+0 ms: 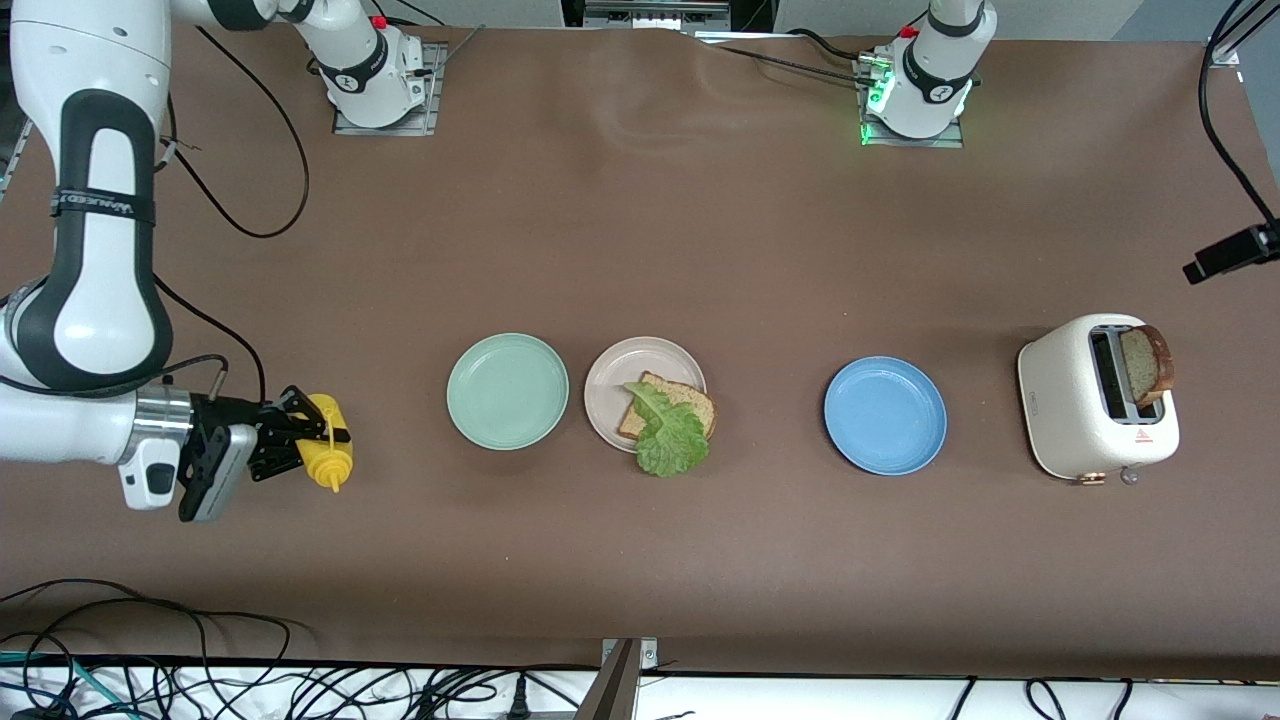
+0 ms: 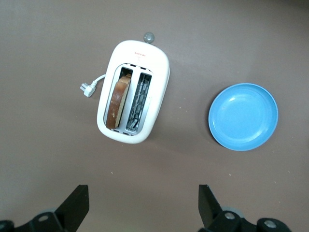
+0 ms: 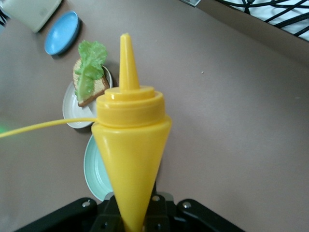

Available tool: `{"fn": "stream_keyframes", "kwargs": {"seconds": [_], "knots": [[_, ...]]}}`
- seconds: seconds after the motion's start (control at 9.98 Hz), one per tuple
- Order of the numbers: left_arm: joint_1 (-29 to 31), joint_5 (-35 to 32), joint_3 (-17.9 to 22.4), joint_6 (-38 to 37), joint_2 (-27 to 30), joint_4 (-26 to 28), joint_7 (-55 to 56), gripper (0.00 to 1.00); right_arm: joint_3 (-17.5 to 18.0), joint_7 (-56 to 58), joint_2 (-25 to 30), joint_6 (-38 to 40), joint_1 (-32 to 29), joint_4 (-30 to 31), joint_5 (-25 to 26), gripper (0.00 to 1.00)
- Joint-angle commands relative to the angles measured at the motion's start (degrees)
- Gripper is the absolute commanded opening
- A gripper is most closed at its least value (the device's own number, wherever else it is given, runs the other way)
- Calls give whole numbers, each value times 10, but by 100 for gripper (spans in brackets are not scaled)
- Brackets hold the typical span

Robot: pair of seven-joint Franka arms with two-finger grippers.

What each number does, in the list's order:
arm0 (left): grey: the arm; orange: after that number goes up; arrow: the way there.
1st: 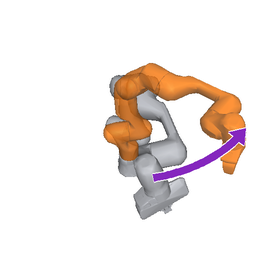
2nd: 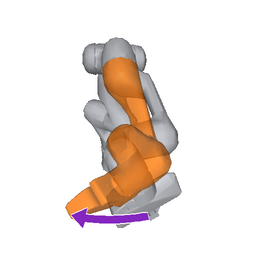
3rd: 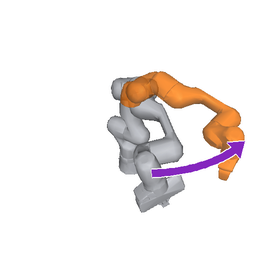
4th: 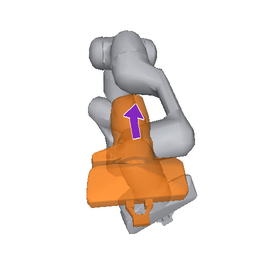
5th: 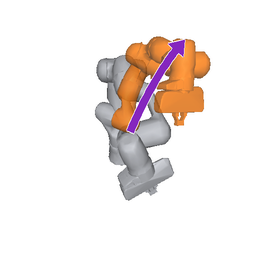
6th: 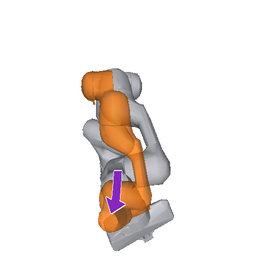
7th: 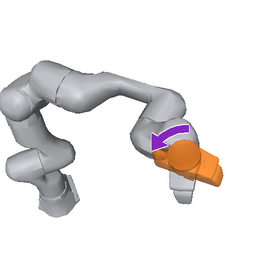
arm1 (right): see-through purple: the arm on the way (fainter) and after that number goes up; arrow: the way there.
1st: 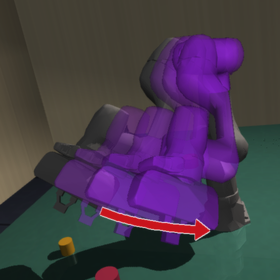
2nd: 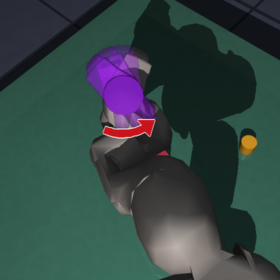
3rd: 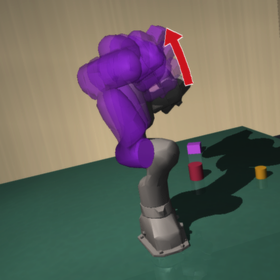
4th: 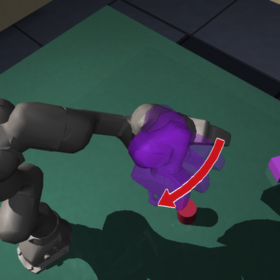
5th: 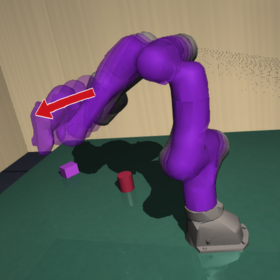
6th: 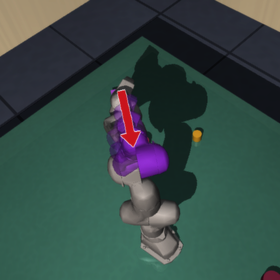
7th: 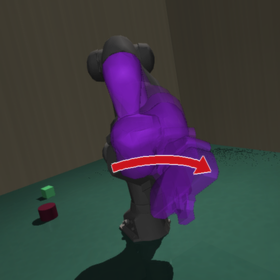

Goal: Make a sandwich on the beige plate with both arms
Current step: 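Carry the mustard bottle back beside the mint-green plate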

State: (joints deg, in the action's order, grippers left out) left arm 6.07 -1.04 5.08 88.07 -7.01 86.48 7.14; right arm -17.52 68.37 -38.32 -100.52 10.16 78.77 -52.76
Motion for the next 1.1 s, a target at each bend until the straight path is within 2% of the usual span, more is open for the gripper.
{"fn": "stream_keyframes", "kwargs": {"seconds": [0.0, 0.2, 0.3, 0.6, 0.8, 1.0], "knots": [[7, 7, -1, 3, -27, -11, -8, 100, 6, 145, 65, -29, -20, 165, -115, 0], [18, -1, -1, 4, -33, -11, -9, 100, 6, 301, 71, -13, -50, 252, -201, 0], [22, -2, -1, 4, -37, -11, -9, 100, 5, 357, 73, 14, -67, 287, -227, 0], [26, -2, -2, 7, -51, -10, -27, 100, 5, 495, 84, 63, -114, 361, -230, 0], [51, -4, 0, 48, -50, 8, -60, 100, 4, 563, 104, 60, -121, 422, -230, 0], [62, -5, 1, 90, -52, 33, -91, 100, 2, 618, 103, 43, -123, 451, -228, 0]]}}
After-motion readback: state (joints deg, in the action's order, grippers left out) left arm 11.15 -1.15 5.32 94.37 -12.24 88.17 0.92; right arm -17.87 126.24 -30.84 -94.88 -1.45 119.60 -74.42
